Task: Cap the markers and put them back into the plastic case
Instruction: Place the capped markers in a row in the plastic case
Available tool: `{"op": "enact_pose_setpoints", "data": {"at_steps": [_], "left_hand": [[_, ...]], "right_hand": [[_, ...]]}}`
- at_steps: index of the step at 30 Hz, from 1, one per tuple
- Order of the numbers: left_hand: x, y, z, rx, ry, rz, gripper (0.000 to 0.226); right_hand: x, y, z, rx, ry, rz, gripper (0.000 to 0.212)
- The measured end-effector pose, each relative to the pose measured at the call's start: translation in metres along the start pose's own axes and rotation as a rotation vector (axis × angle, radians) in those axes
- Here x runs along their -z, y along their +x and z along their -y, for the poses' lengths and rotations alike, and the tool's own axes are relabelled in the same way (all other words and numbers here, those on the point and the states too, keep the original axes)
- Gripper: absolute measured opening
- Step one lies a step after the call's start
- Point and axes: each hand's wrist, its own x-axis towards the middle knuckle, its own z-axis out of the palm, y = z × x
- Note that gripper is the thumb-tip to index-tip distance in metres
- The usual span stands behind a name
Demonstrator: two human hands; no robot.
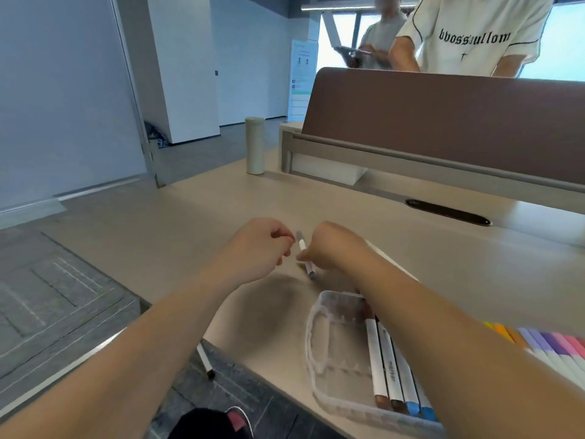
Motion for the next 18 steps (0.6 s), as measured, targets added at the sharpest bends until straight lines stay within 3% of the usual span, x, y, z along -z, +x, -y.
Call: {"op": "enact_pose_setpoints", "data": {"at_steps": [5, 13, 18], "left_hand": [[-0.005, 0.003, 0.013, 0.002, 0.021, 0.041, 0.016], [-0.02, -0.017, -0.004, -0.064, 0.087, 0.061, 0.01], [-0.036, -0.042, -0.024, -0.12, 0.233, 0.202, 0.036]], "right_hand": [[-0.006, 0.014, 0.005, -0.014, 0.01, 0.022, 0.021], [0.025, -0.044, -0.015, 0.02, 0.067, 0.145, 0.029], [0.034, -0.096, -0.039, -0.02, 0.131, 0.266, 0.03]]}}
